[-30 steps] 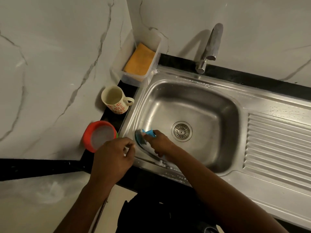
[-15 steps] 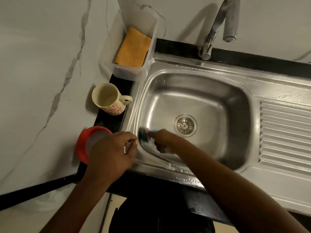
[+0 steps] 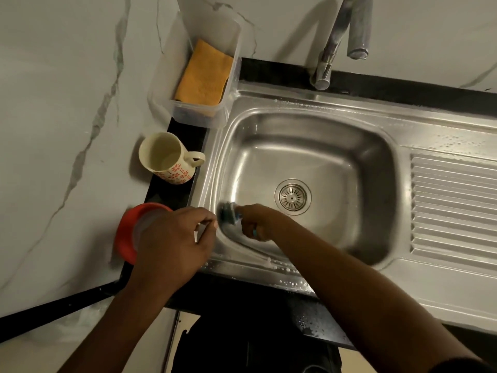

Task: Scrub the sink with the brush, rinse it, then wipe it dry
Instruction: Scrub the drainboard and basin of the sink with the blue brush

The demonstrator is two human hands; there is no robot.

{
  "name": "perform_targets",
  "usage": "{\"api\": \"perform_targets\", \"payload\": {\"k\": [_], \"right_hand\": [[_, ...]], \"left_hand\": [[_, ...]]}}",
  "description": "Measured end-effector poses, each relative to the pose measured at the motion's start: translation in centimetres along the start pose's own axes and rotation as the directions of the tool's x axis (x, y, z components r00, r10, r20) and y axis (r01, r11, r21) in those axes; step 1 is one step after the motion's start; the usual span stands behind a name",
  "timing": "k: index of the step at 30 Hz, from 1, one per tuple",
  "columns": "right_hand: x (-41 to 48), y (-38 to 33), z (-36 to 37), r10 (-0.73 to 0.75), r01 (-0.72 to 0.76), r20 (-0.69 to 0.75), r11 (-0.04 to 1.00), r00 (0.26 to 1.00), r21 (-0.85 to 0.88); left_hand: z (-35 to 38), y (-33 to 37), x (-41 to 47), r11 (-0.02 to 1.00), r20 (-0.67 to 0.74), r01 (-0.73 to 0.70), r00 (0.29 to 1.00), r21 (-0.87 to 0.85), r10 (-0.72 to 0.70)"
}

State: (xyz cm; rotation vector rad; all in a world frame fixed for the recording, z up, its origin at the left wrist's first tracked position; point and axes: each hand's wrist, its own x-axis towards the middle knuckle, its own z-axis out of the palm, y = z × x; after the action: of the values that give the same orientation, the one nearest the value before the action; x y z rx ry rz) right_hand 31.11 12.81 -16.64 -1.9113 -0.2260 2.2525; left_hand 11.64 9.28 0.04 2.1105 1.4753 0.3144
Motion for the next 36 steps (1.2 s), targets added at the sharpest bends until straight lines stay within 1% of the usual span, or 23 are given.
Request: {"api": "perform_targets", "payload": {"k": [1, 3, 5, 7, 8, 9, 11, 12, 14, 15, 16, 17, 18, 20, 22, 24, 26, 28, 30, 32, 33, 34, 36], "right_hand": [[-0.4, 0.5, 0.1, 0.001, -0.001, 0.016, 1.0, 1.0, 0.01], [-0.8, -2.3, -0.3, -0.109, 0.113, -0.034, 0.983, 0.993, 0.142], [0.2, -7.5, -1.4, -0.201, 0.249, -0.182, 0.921, 0.963, 0.299], [1.5, -11.2, -2.2, -0.204, 0.313, -0.297, 0.868, 0.933, 0.385], [2.0, -11.4, -1.8, -0.179, 0.307, -0.333, 0.87, 0.926, 0.386], [2.4, -10.4, -1.4, -0.176, 0.3, -0.337, 0.882, 0.925, 0.364], [2.5, -6.6, -0.3, -0.173, 0.246, -0.311, 0.945, 0.935, 0.213], [2.3, -4.4, 0.1, -0.157, 0.201, -0.277, 0.97, 0.948, 0.137], [1.8, -0.4, 0.4, -0.072, 0.081, -0.147, 0.995, 0.987, 0.056], [1.7, 0.8, 0.3, -0.057, 0.057, -0.107, 0.998, 0.993, 0.003], [1.9, 1.0, 0.0, -0.076, 0.074, -0.093, 0.997, 0.993, -0.031], [2.1, 0.5, -0.3, -0.144, 0.137, -0.121, 0.989, 0.982, -0.06], [2.7, -0.8, -0.3, -0.245, 0.236, -0.194, 0.969, 0.95, -0.071], [4.1, -4.4, -0.5, -0.387, 0.386, -0.381, 0.919, 0.84, -0.083], [5.0, -7.9, -1.2, -0.437, 0.443, -0.5, 0.889, 0.748, -0.115], [5.6, -9.4, -2.4, -0.462, 0.443, -0.543, 0.879, 0.701, -0.176], [5.4, -8.5, -2.8, -0.508, 0.453, -0.511, 0.859, 0.694, -0.239], [4.7, -5.7, -2.1, -0.573, 0.459, -0.427, 0.818, 0.7, -0.346], [3.8, -1.8, -1.3, -0.575, 0.421, -0.313, 0.793, 0.756, -0.44], [2.7, 2.1, -0.7, -0.52, 0.373, -0.16, 0.764, 0.839, -0.526], [2.6, 3.4, -0.6, -0.501, 0.36, -0.11, 0.741, 0.858, -0.566], [2.9, 4.0, -0.6, -0.515, 0.363, -0.096, 0.713, 0.852, -0.6], [3.6, 2.8, -0.7, -0.594, 0.397, -0.178, 0.701, 0.784, -0.592]], "left_hand": [[0.1, -0.1, 0.0, 1.0, 0.003, -0.006, 1.0, 0.01, 0.006], [0.3, -0.1, 0.0, 1.0, 0.011, -0.017, 1.0, 0.015, 0.017], [0.4, -0.3, -0.1, 1.0, 0.009, -0.017, 1.0, 0.001, 0.017], [0.2, -0.7, -0.1, 1.0, 0.0, -0.011, 1.0, 0.003, 0.011], [0.1, -0.9, -0.1, 1.0, -0.008, -0.01, 1.0, 0.008, 0.01], [0.0, -1.0, -0.1, 1.0, -0.014, -0.008, 1.0, 0.008, 0.008], [-0.1, -1.2, -0.2, 1.0, -0.027, -0.013, 1.0, -0.001, 0.013], [-0.1, -1.3, -0.3, 1.0, -0.028, -0.017, 0.999, 0.001, 0.018], [0.1, -1.2, -0.3, 1.0, -0.016, -0.028, 0.999, 0.005, 0.028], [0.2, -1.1, -0.3, 1.0, -0.001, -0.029, 1.0, -0.002, 0.029], [0.3, -1.0, -0.3, 1.0, 0.015, -0.027, 1.0, -0.007, 0.027], [0.4, -1.0, -0.3, 1.0, 0.027, -0.024, 0.999, -0.014, 0.024], [0.4, -1.0, -0.2, 1.0, 0.034, -0.02, 0.999, -0.015, 0.02], [0.3, -1.0, -0.2, 1.0, 0.037, -0.021, 0.999, -0.012, 0.021], [0.3, -1.2, -0.1, 1.0, 0.026, -0.027, 0.999, 0.011, 0.026], [0.2, -1.3, 0.0, 1.0, 0.01, -0.02, 1.0, 0.019, 0.02], [0.0, -1.3, -0.1, 0.999, -0.001, -0.03, 1.0, 0.023, 0.03], [0.1, -1.1, -0.3, 0.999, 0.002, -0.045, 0.999, 0.018, 0.045], [0.3, -0.8, -0.4, 0.999, 0.008, -0.054, 0.999, -0.001, 0.054], [0.5, -0.6, -0.4, 0.998, 0.02, -0.055, 0.998, -0.006, 0.055], [0.6, -0.5, -0.4, 0.998, 0.024, -0.061, 0.998, -0.001, 0.061], [0.6, -0.5, -0.4, 0.998, 0.025, -0.068, 0.997, 0.006, 0.067], [0.6, -0.5, -0.4, 0.997, 0.026, -0.074, 0.997, 0.007, 0.074]]}}
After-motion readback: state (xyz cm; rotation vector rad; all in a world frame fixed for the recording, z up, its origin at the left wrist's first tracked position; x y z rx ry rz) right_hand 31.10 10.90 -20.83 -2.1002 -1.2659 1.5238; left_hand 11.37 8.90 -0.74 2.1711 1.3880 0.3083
